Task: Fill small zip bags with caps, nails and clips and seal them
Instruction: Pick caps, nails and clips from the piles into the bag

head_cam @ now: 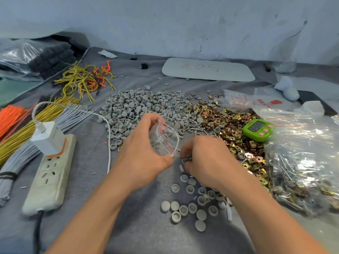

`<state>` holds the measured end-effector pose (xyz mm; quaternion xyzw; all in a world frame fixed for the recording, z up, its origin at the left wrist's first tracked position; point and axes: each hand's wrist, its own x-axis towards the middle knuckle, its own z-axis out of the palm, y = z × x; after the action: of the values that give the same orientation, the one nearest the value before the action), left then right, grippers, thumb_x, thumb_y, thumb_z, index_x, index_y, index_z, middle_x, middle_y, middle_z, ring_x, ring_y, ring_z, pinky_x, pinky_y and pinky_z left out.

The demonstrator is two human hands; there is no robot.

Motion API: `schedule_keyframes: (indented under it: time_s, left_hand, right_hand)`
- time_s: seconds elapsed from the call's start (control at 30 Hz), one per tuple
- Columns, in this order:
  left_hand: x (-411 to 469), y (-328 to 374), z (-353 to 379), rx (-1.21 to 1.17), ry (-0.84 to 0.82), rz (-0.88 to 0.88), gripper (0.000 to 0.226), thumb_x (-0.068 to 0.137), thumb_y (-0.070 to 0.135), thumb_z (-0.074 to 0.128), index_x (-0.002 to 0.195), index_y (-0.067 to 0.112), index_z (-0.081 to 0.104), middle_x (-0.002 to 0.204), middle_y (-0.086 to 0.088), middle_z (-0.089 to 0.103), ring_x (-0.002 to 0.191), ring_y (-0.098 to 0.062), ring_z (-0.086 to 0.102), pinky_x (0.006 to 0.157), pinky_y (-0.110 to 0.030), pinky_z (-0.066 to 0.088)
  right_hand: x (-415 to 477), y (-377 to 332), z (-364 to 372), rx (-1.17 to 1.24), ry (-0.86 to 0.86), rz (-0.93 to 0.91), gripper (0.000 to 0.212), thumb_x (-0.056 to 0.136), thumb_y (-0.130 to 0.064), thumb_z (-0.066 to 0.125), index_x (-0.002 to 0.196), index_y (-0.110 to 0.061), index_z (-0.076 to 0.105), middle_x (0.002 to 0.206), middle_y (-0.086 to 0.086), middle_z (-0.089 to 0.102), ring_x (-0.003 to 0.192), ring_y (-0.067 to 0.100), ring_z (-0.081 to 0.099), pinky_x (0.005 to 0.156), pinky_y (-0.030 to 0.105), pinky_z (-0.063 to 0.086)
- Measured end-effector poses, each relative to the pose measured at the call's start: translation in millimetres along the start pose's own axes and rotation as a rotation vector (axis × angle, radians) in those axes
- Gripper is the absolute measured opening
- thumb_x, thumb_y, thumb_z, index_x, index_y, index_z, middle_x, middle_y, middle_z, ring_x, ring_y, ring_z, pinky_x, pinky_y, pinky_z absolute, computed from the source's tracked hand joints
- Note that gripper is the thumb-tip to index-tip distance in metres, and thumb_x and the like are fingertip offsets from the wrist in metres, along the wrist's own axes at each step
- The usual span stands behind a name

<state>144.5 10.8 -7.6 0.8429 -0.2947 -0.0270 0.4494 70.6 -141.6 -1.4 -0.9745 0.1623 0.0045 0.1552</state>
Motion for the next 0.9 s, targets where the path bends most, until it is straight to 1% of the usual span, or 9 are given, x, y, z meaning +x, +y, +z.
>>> schedule_keyframes:
  time_s: [0.1, 0.17, 0.3, 0.37, 0.47, 0.53, 0.63, 0.77, 0.9]
  left_hand:
    - [0, -1, 0, 0.004, -0.006, -0.001, 0.062, 0.056, 0.034, 0.074, 0.111, 0.040, 0.045, 0.099, 0.019, 0.063, 0.083, -0.004, 0.061, 0.072, -0.034, 0.052]
    - [-2, -2, 0, 0.020, -0.012, -0.003, 0.062, 0.057, 0.032, 0.075, 0.110, 0.040, 0.045, 0.099, 0.017, 0.063, 0.085, -0.005, 0.061, 0.072, -0.030, 0.051]
    - [-4, -1, 2, 0.064, -0.015, -0.004, 0.063, 0.062, 0.026, 0.083, 0.108, 0.043, 0.043, 0.094, 0.016, 0.064, 0.083, 0.000, 0.059, 0.061, -0.018, 0.043]
    - [-1, 2, 5, 0.061, -0.026, -0.008, 0.064, 0.062, 0.027, 0.084, 0.107, 0.044, 0.042, 0.093, 0.015, 0.064, 0.079, 0.000, 0.059, 0.059, -0.024, 0.040]
    - [1, 7, 7, 0.041, -0.051, 0.001, 0.066, 0.061, 0.025, 0.087, 0.105, 0.047, 0.043, 0.092, 0.020, 0.066, 0.077, 0.003, 0.062, 0.057, -0.020, 0.038]
    - [1, 8, 8, 0.020, -0.054, 0.010, 0.067, 0.059, 0.023, 0.088, 0.104, 0.047, 0.044, 0.093, 0.022, 0.066, 0.077, 0.003, 0.063, 0.057, -0.021, 0.040]
    - [0, 5, 8, -0.024, -0.025, 0.017, 0.059, 0.059, 0.026, 0.079, 0.106, 0.041, 0.047, 0.095, 0.022, 0.066, 0.077, -0.001, 0.063, 0.058, -0.022, 0.044]
    - [1, 1, 2, -0.132, 0.041, 0.000, 0.055, 0.064, 0.017, 0.083, 0.105, 0.039, 0.054, 0.102, 0.024, 0.068, 0.084, 0.002, 0.066, 0.064, -0.012, 0.048]
    - [4, -2, -2, -0.340, 0.141, -0.046, 0.049, 0.064, 0.017, 0.079, 0.108, 0.027, 0.060, 0.100, 0.013, 0.070, 0.086, -0.001, 0.067, 0.072, -0.012, 0.051]
  right_hand:
    - [-1, -3, 2, -0.043, 0.062, -0.024, 0.010, 0.086, -0.022, 0.074, 0.090, -0.031, 0.076, 0.095, -0.007, 0.073, 0.098, 0.021, 0.064, 0.094, 0.035, 0.044]
    - [-1, -2, 1, 0.080, 0.179, 0.015, 0.003, 0.090, -0.029, 0.074, 0.092, -0.031, 0.076, 0.096, -0.008, 0.073, 0.098, 0.019, 0.065, 0.096, 0.036, 0.048]
    - [-7, 3, -10, 0.571, 0.428, 0.004, 0.002, 0.086, -0.032, 0.081, 0.086, -0.033, 0.079, 0.078, -0.025, 0.070, 0.082, -0.008, 0.064, 0.071, 0.004, 0.044]
    - [-12, 0, -17, 0.703, 0.418, -0.063, 0.007, 0.083, -0.029, 0.083, 0.084, -0.035, 0.081, 0.080, -0.026, 0.074, 0.083, -0.008, 0.067, 0.072, 0.004, 0.046]
    - [-13, -7, -17, 0.655, 0.354, -0.118, 0.016, 0.083, -0.026, 0.080, 0.091, -0.039, 0.083, 0.083, -0.015, 0.076, 0.075, 0.003, 0.068, 0.066, 0.020, 0.053]
    - [-11, -9, -14, 0.667, 0.334, -0.124, 0.017, 0.085, -0.025, 0.077, 0.092, -0.039, 0.083, 0.076, -0.012, 0.075, 0.065, 0.005, 0.065, 0.054, 0.020, 0.049]
    - [-9, -4, -14, 0.778, 0.382, -0.094, 0.014, 0.089, -0.023, 0.078, 0.088, -0.036, 0.084, 0.071, -0.018, 0.075, 0.061, 0.008, 0.066, 0.053, 0.026, 0.053]
    - [-4, 10, -13, 0.682, 0.486, 0.055, 0.017, 0.091, -0.019, 0.077, 0.079, -0.031, 0.082, 0.052, -0.025, 0.062, 0.042, 0.000, 0.052, 0.041, 0.011, 0.036]
    - [-4, 7, -8, 0.426, 0.219, 0.051, 0.021, 0.089, -0.020, 0.074, 0.074, -0.034, 0.075, 0.049, -0.021, 0.057, 0.044, 0.000, 0.056, 0.047, 0.011, 0.040]
